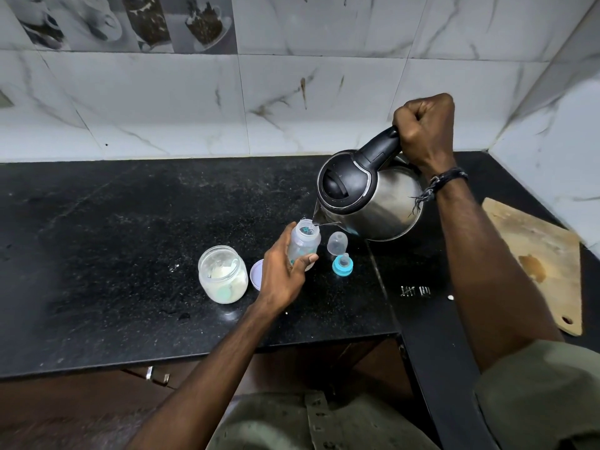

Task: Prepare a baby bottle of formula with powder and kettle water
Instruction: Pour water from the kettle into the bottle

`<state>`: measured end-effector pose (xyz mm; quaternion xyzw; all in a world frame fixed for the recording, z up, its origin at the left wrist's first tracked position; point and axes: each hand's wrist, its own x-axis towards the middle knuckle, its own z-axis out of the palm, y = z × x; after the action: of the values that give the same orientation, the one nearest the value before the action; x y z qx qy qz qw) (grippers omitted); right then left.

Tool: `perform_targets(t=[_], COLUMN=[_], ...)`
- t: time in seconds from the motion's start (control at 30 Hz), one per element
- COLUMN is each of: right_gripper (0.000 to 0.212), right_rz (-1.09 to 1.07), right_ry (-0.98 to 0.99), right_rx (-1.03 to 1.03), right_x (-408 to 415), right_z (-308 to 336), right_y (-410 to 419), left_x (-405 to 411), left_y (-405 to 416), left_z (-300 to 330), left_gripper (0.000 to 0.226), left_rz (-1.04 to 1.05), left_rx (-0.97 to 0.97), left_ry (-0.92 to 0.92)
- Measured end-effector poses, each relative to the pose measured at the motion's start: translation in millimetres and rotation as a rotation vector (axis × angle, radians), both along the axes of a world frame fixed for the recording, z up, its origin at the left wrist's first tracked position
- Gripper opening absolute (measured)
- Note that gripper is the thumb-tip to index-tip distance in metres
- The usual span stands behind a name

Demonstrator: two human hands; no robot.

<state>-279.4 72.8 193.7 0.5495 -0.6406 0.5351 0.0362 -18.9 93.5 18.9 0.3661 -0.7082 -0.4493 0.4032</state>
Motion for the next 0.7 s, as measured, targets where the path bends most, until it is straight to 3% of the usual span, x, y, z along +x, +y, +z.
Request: perform_targets(t=[0.7], right_gripper=[0.034], right_rz=[-0.002], right_ry=[0.018], right_rx=[0.004], right_x=[-0.4], right_z=[1.7], right_y=[-2.7], left_x=[-1.0], left_y=[-2.2], left_z=[-1.7], left_gripper=[0.069], left_rz=[0.03], left_rx=[0.017], left_ry=[-0.004])
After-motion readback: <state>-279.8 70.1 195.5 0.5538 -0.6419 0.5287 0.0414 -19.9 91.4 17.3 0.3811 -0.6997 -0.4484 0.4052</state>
